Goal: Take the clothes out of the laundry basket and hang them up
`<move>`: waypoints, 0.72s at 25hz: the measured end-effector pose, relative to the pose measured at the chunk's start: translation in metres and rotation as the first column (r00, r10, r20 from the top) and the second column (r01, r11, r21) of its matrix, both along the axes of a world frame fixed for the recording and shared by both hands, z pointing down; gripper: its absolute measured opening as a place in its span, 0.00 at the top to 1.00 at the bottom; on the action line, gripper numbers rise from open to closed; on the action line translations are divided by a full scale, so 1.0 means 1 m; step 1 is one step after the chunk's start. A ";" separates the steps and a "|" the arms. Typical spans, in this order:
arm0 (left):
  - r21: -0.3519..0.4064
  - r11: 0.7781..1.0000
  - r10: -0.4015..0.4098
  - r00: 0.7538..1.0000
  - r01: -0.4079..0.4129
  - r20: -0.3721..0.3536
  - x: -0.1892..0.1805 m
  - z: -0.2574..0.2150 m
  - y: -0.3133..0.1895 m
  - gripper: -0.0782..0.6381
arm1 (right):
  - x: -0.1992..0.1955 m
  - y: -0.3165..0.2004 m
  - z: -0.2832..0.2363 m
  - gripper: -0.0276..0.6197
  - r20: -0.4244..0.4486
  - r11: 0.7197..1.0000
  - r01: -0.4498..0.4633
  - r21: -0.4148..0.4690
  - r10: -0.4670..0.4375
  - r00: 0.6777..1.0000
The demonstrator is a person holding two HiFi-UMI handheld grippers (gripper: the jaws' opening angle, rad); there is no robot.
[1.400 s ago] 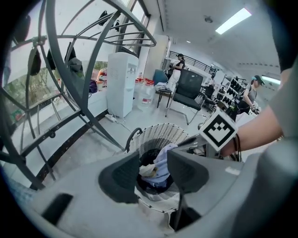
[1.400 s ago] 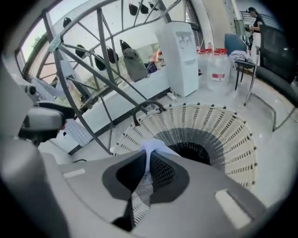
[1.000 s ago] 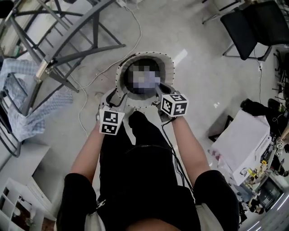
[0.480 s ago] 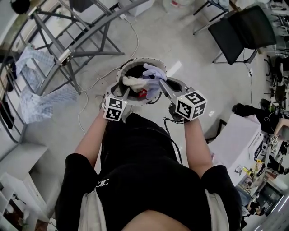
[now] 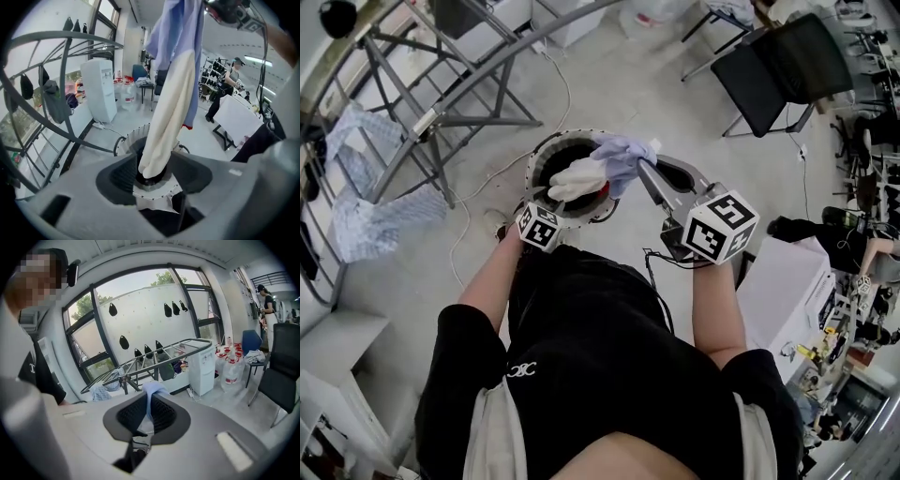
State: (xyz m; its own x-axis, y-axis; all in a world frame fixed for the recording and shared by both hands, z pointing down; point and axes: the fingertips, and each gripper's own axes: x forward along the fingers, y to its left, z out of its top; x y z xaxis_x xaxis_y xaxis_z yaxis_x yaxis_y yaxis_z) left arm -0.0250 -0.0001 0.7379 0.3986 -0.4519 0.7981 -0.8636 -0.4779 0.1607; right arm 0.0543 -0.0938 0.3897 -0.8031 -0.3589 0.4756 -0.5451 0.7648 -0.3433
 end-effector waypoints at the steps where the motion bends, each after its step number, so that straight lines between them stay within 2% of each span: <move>1: -0.018 1.000 0.017 1.000 -0.017 0.002 0.008 0.008 0.000 0.57 | 0.002 -0.001 -0.004 0.91 -0.002 1.000 0.000 0.005 0.000 1.000; 4: -0.066 0.996 0.053 0.999 -0.054 -0.014 0.035 0.031 0.000 0.56 | 0.010 0.000 -0.011 0.91 -0.014 1.000 -0.001 0.021 0.001 1.000; 7: -0.128 0.987 0.088 0.994 -0.096 -0.062 0.071 0.050 0.002 0.55 | 0.015 0.002 -0.015 0.91 -0.024 0.999 -0.006 0.033 0.007 1.000; 9: -0.182 0.974 0.118 0.989 -0.133 -0.090 0.094 0.063 0.008 0.49 | 0.015 0.004 -0.019 0.91 -0.025 0.999 -0.002 0.042 0.003 1.000; 11: -0.188 0.974 0.112 0.991 -0.124 -0.076 0.106 0.070 0.004 0.48 | 0.016 0.006 -0.024 0.91 -0.023 0.999 0.002 0.053 -0.001 1.000; 12: -0.170 0.980 0.091 0.994 -0.100 -0.061 0.109 0.071 -0.001 0.51 | 0.019 0.008 -0.025 0.91 -0.022 0.998 0.001 0.057 0.000 1.000; 14: -0.133 0.990 0.035 0.999 -0.040 -0.038 0.111 0.068 -0.011 0.74 | 0.026 0.010 -0.028 0.91 -0.022 0.998 -0.008 0.061 0.010 1.000; 15: -0.121 0.992 0.013 0.999 -0.017 -0.033 0.110 0.067 -0.014 0.81 | 0.031 0.010 -0.028 0.91 -0.023 0.998 -0.016 0.063 0.017 1.000; 18: -0.113 0.994 -0.005 1.000 0.002 -0.028 0.105 0.067 -0.015 0.84 | 0.044 0.008 -0.027 0.91 -0.024 0.997 -0.042 0.067 0.044 0.999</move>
